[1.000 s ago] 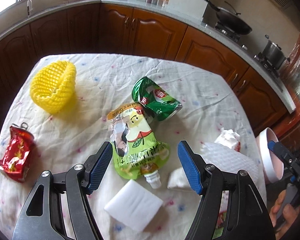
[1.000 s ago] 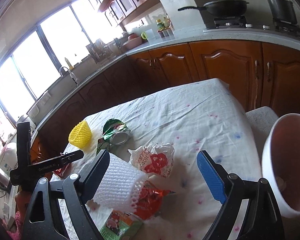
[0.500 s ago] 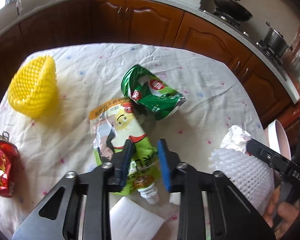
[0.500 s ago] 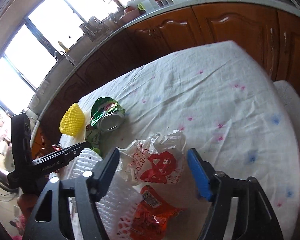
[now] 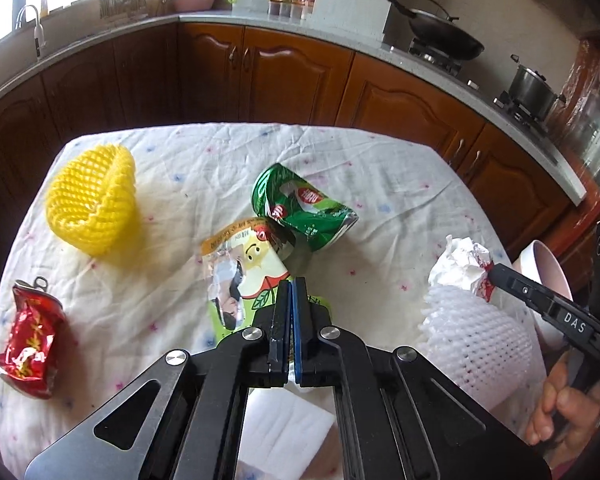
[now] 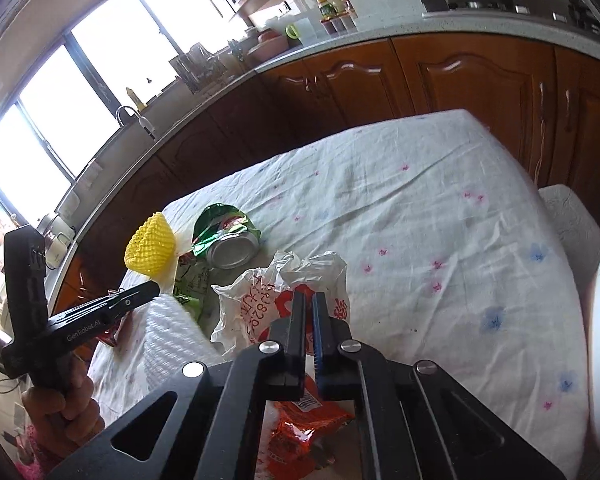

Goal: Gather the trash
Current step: 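Grasp the green drink pouch with the left tool while the right tool grasps the white red-printed bag, then carry the pouch and plastic bag with both tools over the bin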

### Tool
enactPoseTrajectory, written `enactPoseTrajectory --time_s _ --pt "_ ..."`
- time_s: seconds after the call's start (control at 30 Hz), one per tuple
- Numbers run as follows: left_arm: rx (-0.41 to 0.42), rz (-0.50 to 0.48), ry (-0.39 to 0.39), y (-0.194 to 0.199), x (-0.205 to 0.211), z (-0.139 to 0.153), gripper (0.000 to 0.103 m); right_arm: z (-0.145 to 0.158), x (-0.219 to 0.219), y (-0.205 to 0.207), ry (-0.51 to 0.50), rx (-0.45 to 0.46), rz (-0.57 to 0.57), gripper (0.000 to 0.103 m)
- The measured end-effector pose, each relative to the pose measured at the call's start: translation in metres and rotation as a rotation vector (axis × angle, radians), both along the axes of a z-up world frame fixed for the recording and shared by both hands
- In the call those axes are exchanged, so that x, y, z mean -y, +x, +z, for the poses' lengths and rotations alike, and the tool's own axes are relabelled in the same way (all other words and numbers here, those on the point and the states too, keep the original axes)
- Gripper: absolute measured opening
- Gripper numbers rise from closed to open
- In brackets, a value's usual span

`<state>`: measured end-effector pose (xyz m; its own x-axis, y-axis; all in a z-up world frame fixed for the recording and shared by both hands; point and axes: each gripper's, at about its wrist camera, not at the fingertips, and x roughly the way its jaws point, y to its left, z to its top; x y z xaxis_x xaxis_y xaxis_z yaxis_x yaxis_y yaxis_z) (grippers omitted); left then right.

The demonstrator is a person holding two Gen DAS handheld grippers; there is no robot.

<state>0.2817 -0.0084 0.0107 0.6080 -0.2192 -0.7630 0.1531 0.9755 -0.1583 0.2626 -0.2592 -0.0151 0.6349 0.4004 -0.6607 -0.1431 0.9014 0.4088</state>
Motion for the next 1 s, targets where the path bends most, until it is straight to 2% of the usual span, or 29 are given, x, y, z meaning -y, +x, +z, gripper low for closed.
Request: enactPoseTrajectory --time_s 0.07,0.13,0.23,0.33,0.37,0.4,0.47,0.5,0.53,0.7,0.8,1.0 --pt "0.003 -0.006 -0.013 -0.002 -0.002 0.003 0.000 0.005 0.000 -0.003 -0.001 0.016 -0.004 0.002" --pt "-0.032 -0.019 -0.069 0.001 -0.006 0.002 0.000 0.011 0.001 -0.006 -0.001 0.032 -0.010 0.002" --pt "-0.044 0.015 -0.052 0.005 -0.006 -0.001 0.002 0.018 0.004 -0.011 -0.002 0.051 -0.020 0.002" --pt "-0.058 0.030 -0.033 0.013 -0.001 -0.006 0.025 0.024 0.009 -0.017 0.005 0.067 -0.032 0.002" --pt "-0.067 0.039 -0.019 0.017 0.001 -0.009 0.041 0.025 0.010 -0.019 0.009 0.070 -0.034 0.002" --pt "-0.075 0.040 -0.015 0.021 0.004 -0.013 0.045 0.025 0.012 -0.020 0.014 0.072 -0.036 0.002" --pt "-0.094 0.041 0.014 0.029 0.011 -0.022 0.045 0.026 0.015 -0.023 0.022 0.073 -0.037 0.002" --pt "-0.101 0.045 0.035 0.032 0.013 -0.027 0.039 0.026 0.015 -0.023 0.021 0.074 -0.038 0.002" --pt "-0.108 0.050 0.053 0.036 0.015 -0.032 0.028 0.026 0.013 -0.023 0.021 0.074 -0.040 0.002" --pt "-0.052 0.069 0.095 0.034 0.011 -0.030 0.009 0.027 0.020 -0.029 0.029 0.077 -0.049 0.002" --pt "-0.020 0.089 0.080 0.027 0.001 -0.021 0.004 0.030 0.027 -0.033 0.039 0.085 -0.065 0.002" --pt "0.047 0.102 -0.007 0.002 -0.018 0.009 0.003 0.041 0.031 -0.044 0.045 0.126 -0.082 0.002"
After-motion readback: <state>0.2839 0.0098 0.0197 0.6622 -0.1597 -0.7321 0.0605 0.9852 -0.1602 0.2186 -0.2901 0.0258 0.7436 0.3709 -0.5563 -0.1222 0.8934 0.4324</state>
